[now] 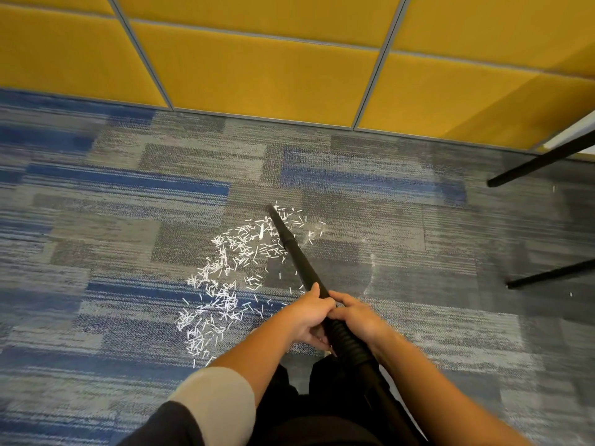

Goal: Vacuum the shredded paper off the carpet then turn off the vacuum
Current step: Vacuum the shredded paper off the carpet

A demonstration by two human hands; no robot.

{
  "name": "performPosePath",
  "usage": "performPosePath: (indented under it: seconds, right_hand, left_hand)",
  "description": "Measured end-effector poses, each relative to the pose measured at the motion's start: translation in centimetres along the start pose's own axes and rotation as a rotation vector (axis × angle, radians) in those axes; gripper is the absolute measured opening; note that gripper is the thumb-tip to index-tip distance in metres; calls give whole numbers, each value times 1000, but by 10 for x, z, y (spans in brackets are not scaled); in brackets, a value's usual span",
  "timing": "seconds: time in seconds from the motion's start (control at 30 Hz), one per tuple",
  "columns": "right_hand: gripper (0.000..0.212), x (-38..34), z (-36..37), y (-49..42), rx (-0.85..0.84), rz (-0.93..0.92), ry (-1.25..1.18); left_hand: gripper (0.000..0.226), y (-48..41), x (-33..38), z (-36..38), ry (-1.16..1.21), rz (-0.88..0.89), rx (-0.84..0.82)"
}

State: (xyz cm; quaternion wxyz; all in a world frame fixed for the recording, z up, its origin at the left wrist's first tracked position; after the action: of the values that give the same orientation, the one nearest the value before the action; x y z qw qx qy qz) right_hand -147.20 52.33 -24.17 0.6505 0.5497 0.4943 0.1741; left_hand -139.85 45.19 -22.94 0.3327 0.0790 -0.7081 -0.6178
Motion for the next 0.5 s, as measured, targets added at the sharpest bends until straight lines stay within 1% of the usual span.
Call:
performPosePath:
  seconds: [0.27, 0.4, 0.5]
  right_hand:
    - [50, 8, 2, 0, 38, -15, -29]
    - [42, 10, -3, 2, 50, -20, -69]
    - [41, 12, -5, 4, 56, -26, -78]
  left_hand:
    - [71, 0, -3, 1, -31, -5, -13]
    - [72, 0, -1, 5, -61, 3, -25]
    - [71, 0, -1, 7, -83, 15, -34]
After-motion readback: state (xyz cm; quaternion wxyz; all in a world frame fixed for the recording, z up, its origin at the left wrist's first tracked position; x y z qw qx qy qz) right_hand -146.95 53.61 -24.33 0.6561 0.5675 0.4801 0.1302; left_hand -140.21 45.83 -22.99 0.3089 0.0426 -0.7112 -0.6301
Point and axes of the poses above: each hand's wrist, its own y-axis away from the middle knuckle, its own z-axis out of the palm, x = y × z, the point moved 3 cm from there along -y, towards the middle knuckle, and after that the axes turned 11 degrees about x, right-handed, at the moved point
